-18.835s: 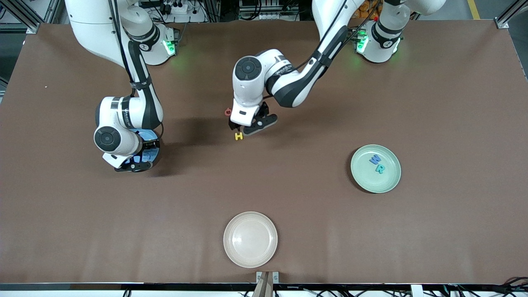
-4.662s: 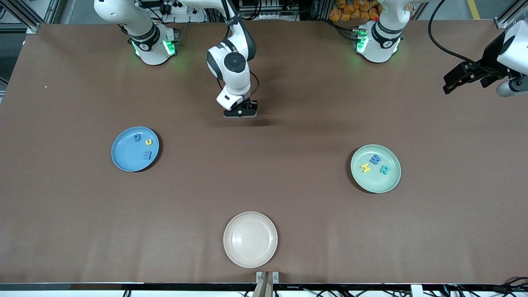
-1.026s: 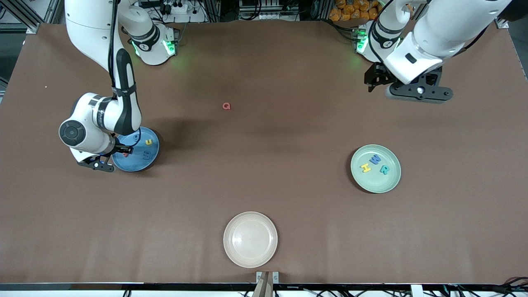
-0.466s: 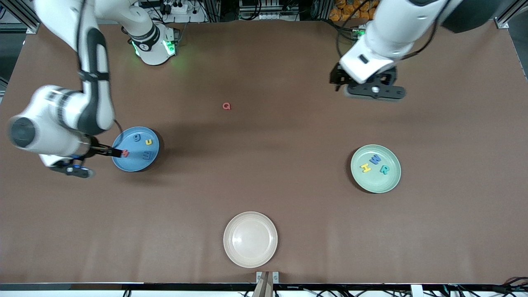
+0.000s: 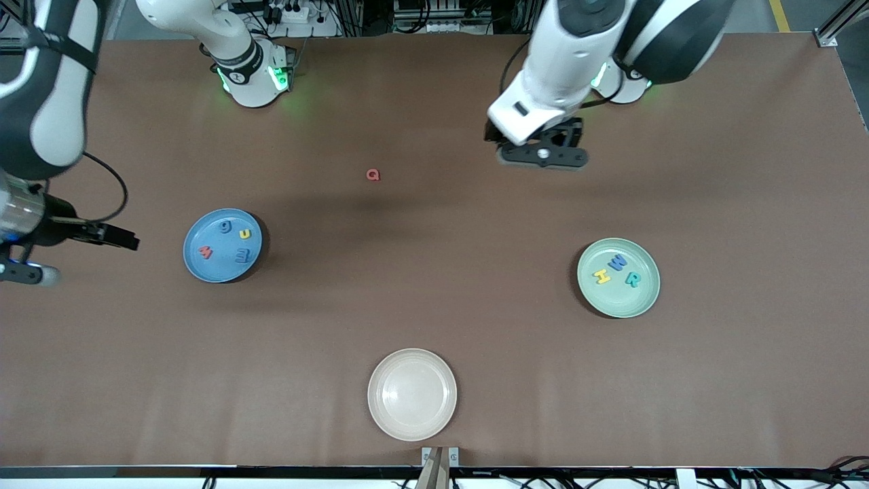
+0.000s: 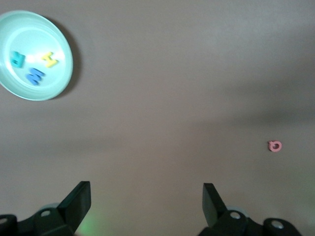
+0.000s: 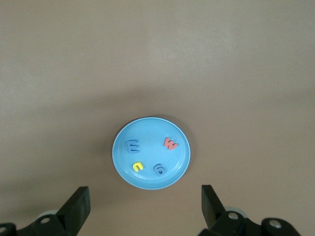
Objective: Sort upper and lower case letters into plates
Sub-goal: 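Move the left gripper above the pink letter while the right gripper withdraws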
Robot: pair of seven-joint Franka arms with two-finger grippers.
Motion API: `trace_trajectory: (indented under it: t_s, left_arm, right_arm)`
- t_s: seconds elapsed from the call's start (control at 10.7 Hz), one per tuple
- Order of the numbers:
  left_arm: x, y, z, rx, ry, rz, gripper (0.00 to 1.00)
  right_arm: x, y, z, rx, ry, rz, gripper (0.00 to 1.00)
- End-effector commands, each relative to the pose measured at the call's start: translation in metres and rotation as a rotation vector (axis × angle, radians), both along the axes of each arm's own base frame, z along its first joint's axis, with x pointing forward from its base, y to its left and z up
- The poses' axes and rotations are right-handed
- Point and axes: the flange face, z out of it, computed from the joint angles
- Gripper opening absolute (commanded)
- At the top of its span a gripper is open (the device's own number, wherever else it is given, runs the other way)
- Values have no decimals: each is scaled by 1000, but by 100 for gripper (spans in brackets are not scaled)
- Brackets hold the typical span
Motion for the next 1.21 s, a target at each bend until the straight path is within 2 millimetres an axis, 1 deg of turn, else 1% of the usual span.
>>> trace_trajectory:
  t_s: [0.0, 0.19, 0.28, 0.37, 0.47, 0.56, 0.65, 0.75, 0.84, 0.93, 1.03, 1.12]
  left_arm:
    - [-10, -32, -25, -5, 41, -13, 100]
    - [-18, -50, -45, 2, 67, -39, 100]
    - [-22, -62, -53, -7, 61, -37, 100]
    - [-27, -76, -64, -10, 57, -19, 100]
    - [-34, -91, -74, -15, 37, -21, 100]
    - [-37, -100, -81, -10, 22, -15, 100]
    - [-46, -112, -91, -9, 27, -26, 100]
    - [-49, -120, -101, -12, 24, -13, 100]
    - [-57, -131, -112, -7, 20, -8, 100]
    - [-63, -141, -124, -5, 21, 5, 100]
    - [-66, -149, -138, -10, 23, 28, 100]
    - [-73, -160, -149, -14, 18, 48, 100]
  right_arm:
    - [-3, -5, 30, -19, 26, -2, 100]
    - [-3, -9, 34, -24, 21, -10, 100]
    - [-1, -12, 42, -34, 4, -13, 100]
    - [-1, -17, 45, -27, -5, -19, 100]
    - [-2, -35, 44, -6, -7, -42, 100]
    - [1, -35, 34, 26, 8, -27, 100]
    - [2, -39, 29, 52, 19, -9, 100]
    - [0, -45, 29, 36, 33, 12, 100]
    - [-1, -42, 29, 39, 39, 18, 100]
    - [-1, -38, 29, 55, 44, -16, 100]
    - [-4, -37, 30, 68, 47, -22, 100]
    - [-9, -36, 33, 58, 48, -1, 100]
